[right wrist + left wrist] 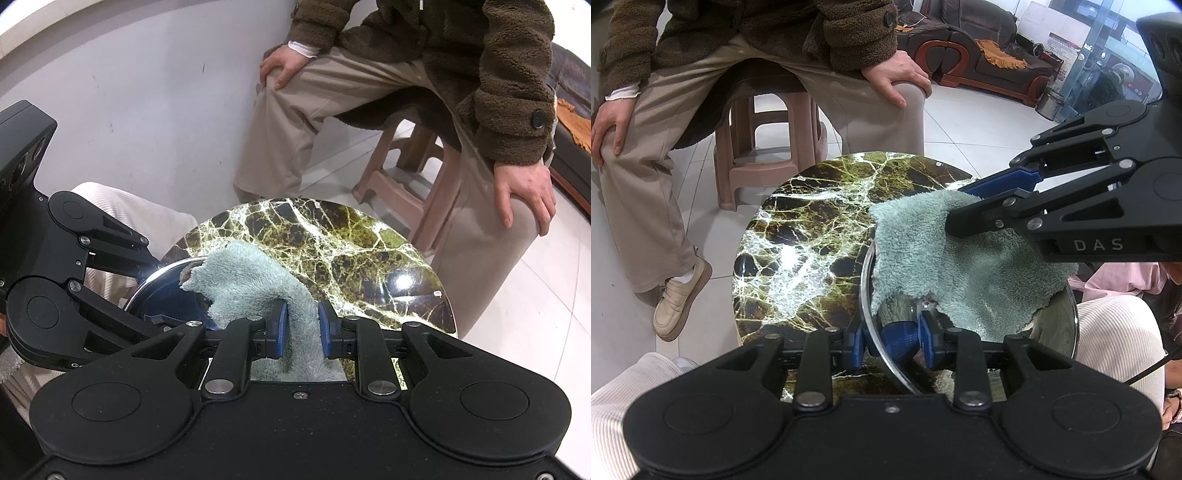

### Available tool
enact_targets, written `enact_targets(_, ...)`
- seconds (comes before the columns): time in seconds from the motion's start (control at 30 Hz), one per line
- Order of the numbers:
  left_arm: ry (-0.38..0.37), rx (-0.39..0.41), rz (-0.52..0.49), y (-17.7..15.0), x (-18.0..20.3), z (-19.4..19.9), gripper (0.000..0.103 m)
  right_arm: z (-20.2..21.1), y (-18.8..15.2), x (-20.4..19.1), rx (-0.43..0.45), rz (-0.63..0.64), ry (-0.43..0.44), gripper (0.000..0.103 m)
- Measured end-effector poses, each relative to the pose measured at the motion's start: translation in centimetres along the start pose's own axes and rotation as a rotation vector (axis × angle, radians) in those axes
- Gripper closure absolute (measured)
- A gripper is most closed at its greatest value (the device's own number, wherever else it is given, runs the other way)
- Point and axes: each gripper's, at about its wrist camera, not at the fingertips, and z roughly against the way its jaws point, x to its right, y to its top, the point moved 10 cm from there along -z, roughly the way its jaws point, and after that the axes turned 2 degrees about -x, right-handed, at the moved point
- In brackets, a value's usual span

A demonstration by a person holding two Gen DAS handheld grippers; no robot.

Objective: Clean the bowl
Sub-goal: 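Hold the bowl rim with the left gripper while the right gripper presses the towel against the inner wall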

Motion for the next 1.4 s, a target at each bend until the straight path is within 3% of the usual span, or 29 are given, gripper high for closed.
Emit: enact_targets(1.4, 0.003, 0.000, -0.005, -0.05, 0.20, -0.04, 0.075, -0.03, -0.16, -0.02, -0.006, 0.009, 0.001, 0.084)
